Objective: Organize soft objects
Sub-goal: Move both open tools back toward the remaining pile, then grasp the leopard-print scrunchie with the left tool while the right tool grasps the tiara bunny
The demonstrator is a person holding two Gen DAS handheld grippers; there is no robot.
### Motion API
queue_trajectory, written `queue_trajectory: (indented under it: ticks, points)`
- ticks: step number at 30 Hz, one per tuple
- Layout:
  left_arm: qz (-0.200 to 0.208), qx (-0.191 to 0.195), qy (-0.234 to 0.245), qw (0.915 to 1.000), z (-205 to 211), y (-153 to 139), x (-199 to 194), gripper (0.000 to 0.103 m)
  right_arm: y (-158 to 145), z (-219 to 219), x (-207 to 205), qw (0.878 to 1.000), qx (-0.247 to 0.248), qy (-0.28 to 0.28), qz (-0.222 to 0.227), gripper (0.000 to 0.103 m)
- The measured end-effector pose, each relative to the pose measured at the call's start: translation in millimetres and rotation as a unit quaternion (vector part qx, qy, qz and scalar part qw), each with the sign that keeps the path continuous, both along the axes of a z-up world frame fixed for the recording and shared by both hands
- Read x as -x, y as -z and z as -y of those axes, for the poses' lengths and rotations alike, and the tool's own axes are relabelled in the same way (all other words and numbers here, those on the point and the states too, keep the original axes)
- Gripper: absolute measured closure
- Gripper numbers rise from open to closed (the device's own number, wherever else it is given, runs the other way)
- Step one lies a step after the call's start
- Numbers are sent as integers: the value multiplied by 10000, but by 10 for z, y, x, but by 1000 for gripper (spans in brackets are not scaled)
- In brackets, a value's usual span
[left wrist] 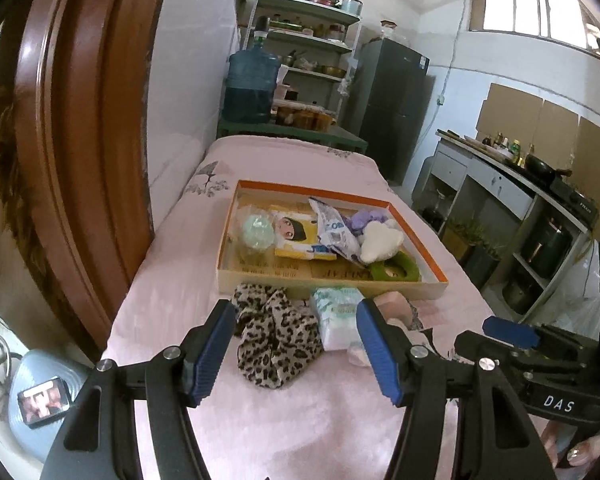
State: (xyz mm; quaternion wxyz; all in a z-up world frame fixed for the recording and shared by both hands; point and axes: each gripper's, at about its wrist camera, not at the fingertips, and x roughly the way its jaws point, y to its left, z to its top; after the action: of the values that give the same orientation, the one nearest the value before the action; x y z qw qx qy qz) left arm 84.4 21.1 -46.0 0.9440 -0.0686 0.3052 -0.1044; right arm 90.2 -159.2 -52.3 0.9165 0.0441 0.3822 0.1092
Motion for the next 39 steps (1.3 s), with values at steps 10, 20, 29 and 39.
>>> queue_trajectory:
  ticks: [10, 20, 29, 39]
  points:
    - [-184, 78, 68, 9998, -42, 252, 64, 40, 239, -174, -84, 9983, 343, -462, -129, 29]
    - [-476, 65, 52, 9988, -67, 469, -56, 40, 558, -271, -406, 9955, 528, -631, -461, 29]
    - [-867, -33, -78, 9962, -130, 687, -393, 40, 703, -251, -530, 9953, 377, -621, -642, 29]
    - [-1231, -109, 88, 9923, -5, 889, -627, 40, 755, -265, -566, 9949, 382, -624, -698, 29]
